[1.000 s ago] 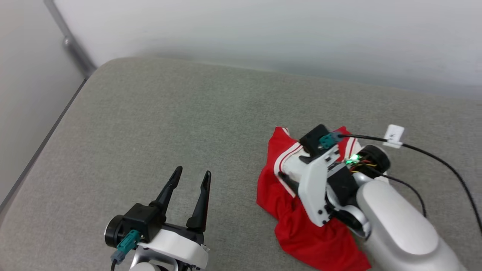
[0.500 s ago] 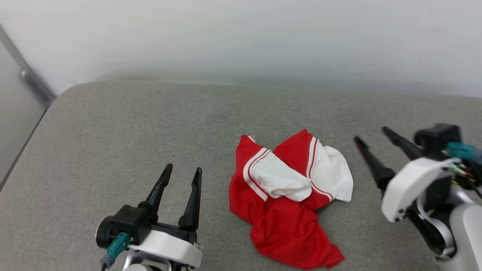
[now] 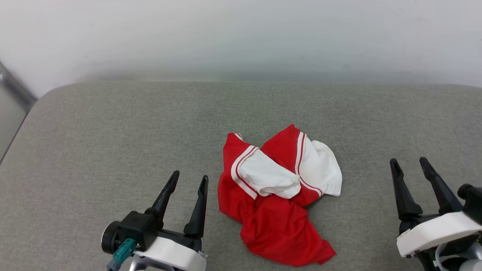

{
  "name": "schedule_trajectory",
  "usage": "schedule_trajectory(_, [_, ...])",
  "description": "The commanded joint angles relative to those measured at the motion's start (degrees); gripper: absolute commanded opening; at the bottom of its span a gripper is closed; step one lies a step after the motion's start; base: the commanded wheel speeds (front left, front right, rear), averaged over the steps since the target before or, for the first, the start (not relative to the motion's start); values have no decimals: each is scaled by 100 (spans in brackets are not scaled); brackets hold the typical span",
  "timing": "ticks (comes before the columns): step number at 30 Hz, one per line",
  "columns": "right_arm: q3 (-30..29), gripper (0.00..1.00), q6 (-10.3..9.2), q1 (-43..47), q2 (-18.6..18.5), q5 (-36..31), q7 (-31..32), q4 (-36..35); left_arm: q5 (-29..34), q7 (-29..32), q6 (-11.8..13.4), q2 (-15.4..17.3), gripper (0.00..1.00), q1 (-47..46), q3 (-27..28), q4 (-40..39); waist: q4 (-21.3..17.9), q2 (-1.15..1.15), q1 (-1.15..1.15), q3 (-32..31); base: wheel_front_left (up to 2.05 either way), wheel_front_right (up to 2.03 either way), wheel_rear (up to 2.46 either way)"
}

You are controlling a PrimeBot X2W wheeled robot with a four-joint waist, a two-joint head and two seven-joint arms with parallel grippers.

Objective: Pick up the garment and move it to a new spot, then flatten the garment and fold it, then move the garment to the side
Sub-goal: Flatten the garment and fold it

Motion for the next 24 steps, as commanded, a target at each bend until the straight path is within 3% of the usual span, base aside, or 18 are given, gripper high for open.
schedule_trajectory(1, [-31,100,-2,51,51,-34,-53,-19,9,-14,-8,44,100,76,-26,-24,-38,0,0,33,0,0,0])
schedule_trajectory(7, [-66,100,-2,-45,68,-99,-55,-50,91,14,-8,233,100,-222,-377,-60,-151,0,0,200,0,0,0])
schedule_trajectory(9, [-97,100,-2,-80,66,-115,-35,-69,49,299,-8,400,100,-414,-635,-57,-185,0,0,267,0,0,0])
schedule_trajectory(12, [-142,100,-2,-104,60,-176,-1,-16,-140,1136,-8,664,100,-771,-1129,-88,-228,0,0,359,0,0,0])
schedule_trajectory(17, [-109,100,-2,-157,104,-218,34,75,-839,3075,-8,1070,100,-1418,-1897,-356,-329,0,0,523,0,0,0])
schedule_trajectory(21, [-33,100,-2,-199,140,-247,15,141,-1231,4035,-2,1255,100,-1874,-2250,-624,-443,0,0,715,0,0,0])
schedule_trajectory(24, [-24,100,-2,-257,157,-244,-28,169,-1293,4359,-1,1308,100,-2109,-2364,-696,-493,0,0,820,0,0,0])
